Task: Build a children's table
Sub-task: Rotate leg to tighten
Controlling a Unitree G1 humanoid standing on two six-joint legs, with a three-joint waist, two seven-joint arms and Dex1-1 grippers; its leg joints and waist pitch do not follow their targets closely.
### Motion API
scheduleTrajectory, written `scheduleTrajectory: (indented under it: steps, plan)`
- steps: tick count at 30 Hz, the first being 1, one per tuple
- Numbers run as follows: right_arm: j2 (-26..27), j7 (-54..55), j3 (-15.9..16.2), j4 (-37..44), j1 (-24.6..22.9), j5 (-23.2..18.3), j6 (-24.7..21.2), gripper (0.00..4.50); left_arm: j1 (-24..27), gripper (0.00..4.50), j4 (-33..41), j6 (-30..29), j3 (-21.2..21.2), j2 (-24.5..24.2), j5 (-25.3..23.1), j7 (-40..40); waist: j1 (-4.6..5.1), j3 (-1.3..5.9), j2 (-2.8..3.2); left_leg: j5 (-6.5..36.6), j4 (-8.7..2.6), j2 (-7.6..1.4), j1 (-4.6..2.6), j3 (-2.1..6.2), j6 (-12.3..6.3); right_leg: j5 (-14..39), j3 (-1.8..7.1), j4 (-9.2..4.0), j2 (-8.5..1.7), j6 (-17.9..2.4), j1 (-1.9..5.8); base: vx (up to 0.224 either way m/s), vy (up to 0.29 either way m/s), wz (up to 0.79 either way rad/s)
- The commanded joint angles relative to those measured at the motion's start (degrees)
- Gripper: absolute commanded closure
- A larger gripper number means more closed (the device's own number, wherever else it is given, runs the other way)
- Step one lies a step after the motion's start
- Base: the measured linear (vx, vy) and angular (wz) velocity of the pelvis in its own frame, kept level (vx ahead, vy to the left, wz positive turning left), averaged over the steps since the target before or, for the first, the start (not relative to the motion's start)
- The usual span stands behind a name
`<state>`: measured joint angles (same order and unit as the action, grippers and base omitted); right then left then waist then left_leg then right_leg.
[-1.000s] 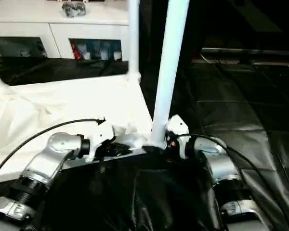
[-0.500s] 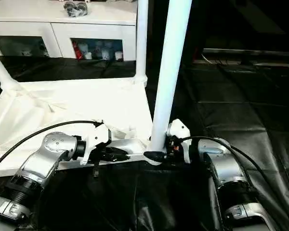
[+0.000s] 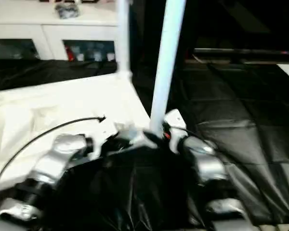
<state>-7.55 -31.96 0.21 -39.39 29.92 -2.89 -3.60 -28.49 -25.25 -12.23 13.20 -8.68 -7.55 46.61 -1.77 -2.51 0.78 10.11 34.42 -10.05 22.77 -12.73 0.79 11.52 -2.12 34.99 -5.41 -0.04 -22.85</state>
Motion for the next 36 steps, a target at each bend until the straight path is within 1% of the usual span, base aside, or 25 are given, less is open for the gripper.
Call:
scheduleTrajectory:
  steps: [1,3,4,5,7,8,9,11,13,14,17,18,19,20,21,22,23,24,25,26,27,28,29,30,36]
  plan:
    - [5.3,2.2,4.4,-2.9,0.5,2.0,-1.0,1.87,-3.0,4.50,0.9,1.0,2.4,6.6,2.0,-3.9,0.04,3.16,-0.62,16.5,-4.79,-3.33,-2.09,2.28,0.64,15.1,2.03,-4.99,-3.11,-11.2,1.13,0.000,0.000,0.00]
    - [6.9,2.4,4.5,-3.0,0.9,2.0,-0.2,1.87,-3.7,4.50,0.0,0.9,2.6,8.1,1.3,-6.0,-0.05,3.29,-0.80,15.4,-4.68,-3.27,-1.73,2.29,-0.25,13.3,2.00,-4.85,-3.21,-11.3,1.54,0.000,0.000,0.00]
    - [7.4,1.4,4.8,-2.8,1.0,2.0,0.0,1.31,-3.8,4.50,-0.3,1.1,2.7,8.4,1.1,-6.3,-0.27,3.39,-0.83,14.4,-4.47,-3.21,-1.76,2.16,-1.10,12.0,2.00,-4.75,-3.18,-11.3,1.52,0.000,0.000,0.00]
    - [7.5,0.2,5.1,-2.6,1.0,1.9,0.3,1.17,-3.8,4.50,-0.4,1.1,2.7,8.5,0.9,-6.4,-0.35,3.43,-0.81,13.8,-4.42,-3.23,-1.71,2.17,-1.50,11.2,2.00,-4.68,-3.23,-11.4,1.59,0.000,0.000,0.00]
    - [7.2,-1.3,5.3,-2.3,1.0,1.2,-0.1,1.10,-3.5,4.50,0.1,1.2,2.6,8.0,0.9,-5.8,-0.42,3.50,-0.80,11.8,-4.32,-3.22,-1.49,2.14,-2.61,8.9,1.92,-4.37,-3.13,-11.8,1.77,0.000,0.000,0.00]
    - [7.1,-1.3,5.4,-2.4,1.1,1.1,-0.1,0.96,-3.5,4.50,0.2,1.2,2.5,7.9,0.8,-5.7,-0.52,3.55,-0.77,10.8,-4.22,-3.21,-1.46,2.10,-3.49,7.7,1.87,-4.26,-3.20,-12.3,1.86,0.000,0.000,0.00]
    - [6.3,-1.5,5.6,-2.5,1.2,1.4,0.6,0.80,-3.3,4.50,0.5,1.2,2.2,7.2,1.0,-5.1,-0.58,3.53,-0.60,10.8,-4.25,-3.24,-1.50,2.14,-3.57,7.7,1.84,-4.26,-3.20,-12.4,1.84,0.000,0.000,0.00]
    - [4.5,-2.7,5.9,-2.7,1.3,2.1,2.0,0.66,-3.1,4.50,0.9,1.5,1.9,5.8,1.3,-3.5,-0.49,3.46,-0.67,11.6,-4.30,-3.26,-1.50,2.13,-3.46,8.7,1.79,-4.39,-3.18,-12.5,1.81,0.000,0.000,0.00]
    - [3.7,-4.2,5.8,-2.5,1.3,1.7,2.0,0.66,-2.9,4.50,1.0,1.6,1.9,5.3,1.6,-2.6,-0.53,3.41,-0.65,12.7,-4.39,-3.31,-1.55,2.17,-3.10,10.0,1.78,-4.50,-3.18,-12.4,1.86,0.000,0.000,0.00]
    - [1.4,-9.4,5.9,-1.0,0.8,0.5,1.4,0.66,-2.5,4.50,1.6,2.2,1.9,3.7,2.5,0.3,-0.62,3.45,-1.04,12.9,-4.29,-3.29,-1.49,2.19,-3.32,10.3,1.76,-4.43,-3.25,-12.3,2.03,0.000,0.000,0.00]
    - [-0.6,-14.2,6.2,0.3,0.2,-0.5,1.1,0.66,-2.2,4.50,2.0,2.5,1.9,2.3,3.3,2.9,-0.68,3.39,-0.98,12.3,-4.24,-3.33,-1.40,2.10,-3.95,9.5,1.83,-4.35,-3.24,-12.5,1.95,0.000,0.000,0.00]
    - [-2.5,-18.9,6.9,1.7,-0.5,-1.1,1.0,0.66,-2.0,4.50,2.3,3.0,1.9,0.8,4.1,5.6,-0.76,3.44,-1.15,11.7,-4.13,-3.26,-1.41,2.09,-4.30,9.1,1.79,-4.36,-3.29,-12.6,2.03,0.000,0.000,0.00]
    - [-3.9,-22.2,7.4,2.7,-1.0,-1.6,1.0,0.66,-1.9,4.50,2.4,3.4,1.9,-0.4,4.6,7.6,-1.12,3.48,-1.06,11.2,-4.04,-3.41,-1.50,2.08,-4.74,8.6,1.79,-4.27,-3.34,-12.6,2.04,0.000,0.000,0.00]
    - [-4.8,-24.3,7.6,3.2,-1.3,-1.9,0.9,0.66,-1.8,4.50,2.4,3.6,1.9,-1.1,5.0,8.9,-1.06,3.43,-0.87,10.8,-4.11,-3.47,-1.42,2.05,-4.99,7.9,1.72,-4.12,-3.22,-13.0,1.97,0.000,0.000,0.00]
    - [-5.9,-26.8,8.1,3.8,-1.7,-2.2,0.9,0.66,-1.9,4.50,2.4,4.3,1.9,-2.0,5.4,10.6,-1.14,3.42,-0.89,10.9,-4.10,-3.47,-1.45,2.03,-5.01,7.9,1.65,-4.09,-3.15,-13.2,1.97,0.000,0.000,0.00]
    - [-6.9,-29.4,8.7,4.4,-2.1,-2.5,0.5,0.66,-2.0,4.50,2.2,4.8,1.8,-2.9,5.6,11.9,-1.32,3.41,-0.45,11.0,-4.13,-3.62,-1.65,1.98,-4.82,7.6,1.67,-3.98,-3.09,-13.5,1.79,0.000,0.000,0.00]
    - [-7.5,-30.8,9.1,4.8,-2.3,-2.6,0.3,0.66,-2.1,4.50,2.0,5.1,1.8,-3.4,5.6,12.5,-1.36,3.37,-0.57,11.1,-4.18,-3.61,-1.59,2.01,-4.82,7.7,1.58,-4.06,-2.96,-13.5,1.85,0.000,0.000,0.00]
    - [-8.6,-33.5,9.8,5.7,-2.7,-3.1,-0.2,0.66,-2.3,4.50,1.7,5.5,1.9,-4.1,5.6,13.6,-1.59,3.41,-0.61,11.3,-4.15,-3.72,-1.76,1.90,-4.55,7.5,1.63,-3.94,-2.99,-13.8,1.79,0.000,0.000,0.00]
    - [-8.9,-34.3,10.0,5.9,-2.9,-3.2,-0.3,0.66,-2.4,4.50,1.6,5.7,1.9,-4.3,5.6,13.9,-1.69,3.41,-0.44,11.2,-4.15,-3.70,-1.65,1.98,-4.42,7.2,1.62,-3.84,-3.04,-13.9,1.91,0.000,0.000,0.00]
    - [-9.7,-36.3,10.4,6.8,-3.3,-3.6,-1.0,0.66,-2.5,4.50,1.3,6.1,2.0,-5.0,5.7,15.0,-1.83,3.41,-0.55,11.5,-4.18,-3.75,-1.70,1.88,-4.20,7.0,1.66,-3.82,-3.02,-13.9,1.82,0.000,0.000,0.00]
    - [-10.3,-38.1,10.6,7.6,-3.6,-4.0,-1.8,0.66,-2.5,4.50,1.1,6.7,2.2,-5.8,6.0,16.2,-1.90,3.44,-0.28,11.6,-4.22,-3.71,-1.69,1.96,-3.99,6.6,1.63,-3.75,-3.01,-14.1,1.90,0.000,0.000,0.00]
    - [-10.5,-38.8,10.7,8.1,-3.8,-4.2,-2.3,0.66,-2.6,4.50,1.0,7.0,2.3,-6.1,6.2,16.8,-1.94,3.53,-0.37,11.4,-4.20,-3.70,-1.67,1.96,-3.94,5.8,1.59,-3.62,-3.00,-14.3,1.99,0.000,0.000,0.00]
    - [-11.1,-40.2,11.3,9.1,-4.4,-4.4,-2.7,0.90,-2.7,4.50,0.9,7.2,2.4,-6.7,6.5,18.0,-1.96,3.51,-0.41,11.3,-4.21,-3.71,-1.67,1.95,-3.99,5.4,1.60,-3.62,-3.01,-14.4,1.99,0.000,0.000,0.00]
    - [-11.1,-40.2,11.3,9.1,-4.4,-4.4,-2.7,0.97,-2.7,4.50,0.9,7.2,2.4,-6.7,6.5,18.0,-2.00,3.53,-0.12,11.3,-4.17,-3.68,-1.71,1.92,-3.89,4.9,1.60,-3.61,-2.99,-14.6,1.94,0.000,0.000,0.00]
    - [-12.2,-43.5,12.8,11.3,-5.6,-4.5,-3.4,1.40,-3.3,4.50,-0.1,7.5,2.6,-8.4,7.1,21.8,-2.27,3.47,-0.14,13.2,-4.37,-3.79,-1.92,1.95,-2.62,6.8,1.64,-3.74,-3.14,-14.8,1.80,0.000,0.000,0.00]
